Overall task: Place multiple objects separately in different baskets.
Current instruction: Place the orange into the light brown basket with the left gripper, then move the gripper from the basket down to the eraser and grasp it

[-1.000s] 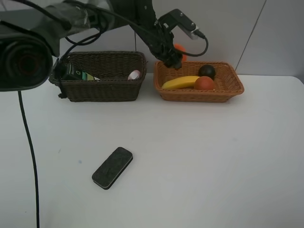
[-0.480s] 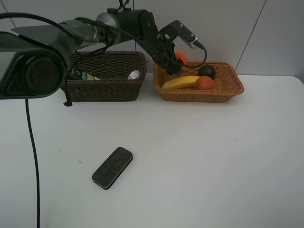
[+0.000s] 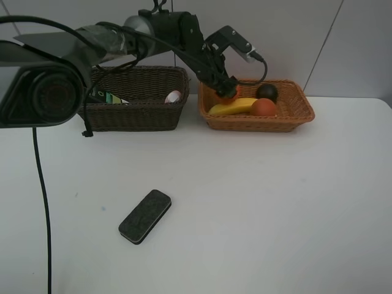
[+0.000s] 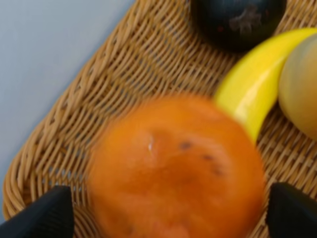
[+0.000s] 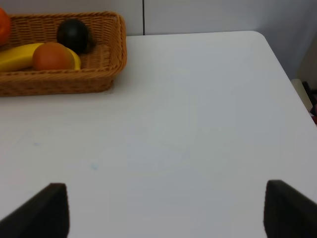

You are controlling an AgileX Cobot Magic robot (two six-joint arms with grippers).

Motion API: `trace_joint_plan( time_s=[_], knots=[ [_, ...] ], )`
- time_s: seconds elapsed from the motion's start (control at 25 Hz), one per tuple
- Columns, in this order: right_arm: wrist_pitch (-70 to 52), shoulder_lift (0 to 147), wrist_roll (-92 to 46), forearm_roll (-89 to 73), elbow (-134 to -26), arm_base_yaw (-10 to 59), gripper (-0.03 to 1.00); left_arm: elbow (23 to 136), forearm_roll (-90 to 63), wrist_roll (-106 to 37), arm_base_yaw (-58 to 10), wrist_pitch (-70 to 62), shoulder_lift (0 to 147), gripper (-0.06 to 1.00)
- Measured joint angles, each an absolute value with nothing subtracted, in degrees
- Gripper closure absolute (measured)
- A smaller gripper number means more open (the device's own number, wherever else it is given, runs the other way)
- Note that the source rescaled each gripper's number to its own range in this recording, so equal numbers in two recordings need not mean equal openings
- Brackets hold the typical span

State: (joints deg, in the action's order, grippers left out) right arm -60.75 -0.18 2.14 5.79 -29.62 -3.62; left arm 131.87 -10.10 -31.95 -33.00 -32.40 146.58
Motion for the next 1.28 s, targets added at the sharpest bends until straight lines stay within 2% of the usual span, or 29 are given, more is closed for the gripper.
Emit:
trace_joint_plan(
  time_s=[0.56,1.0,1.28],
  knots=[
    [-60.75,-0.18,2.14,5.79,-29.62,-3.62,-0.01,131.92,-10.10,-30.49,-33.00,-34.25,146.42,-0.05],
    [-60.75,-0.18,2.14,5.79,-29.62,-3.62,-0.01,131.98,-9.91,-11.37,-33.12,-65.48,135.07,-0.05],
    [-60.75,-0.18,2.14,5.79,-29.62,-3.62,-0.01,131.64,-7.75,-2.51,-35.33,-68.72,129.98,-0.05]
  ],
)
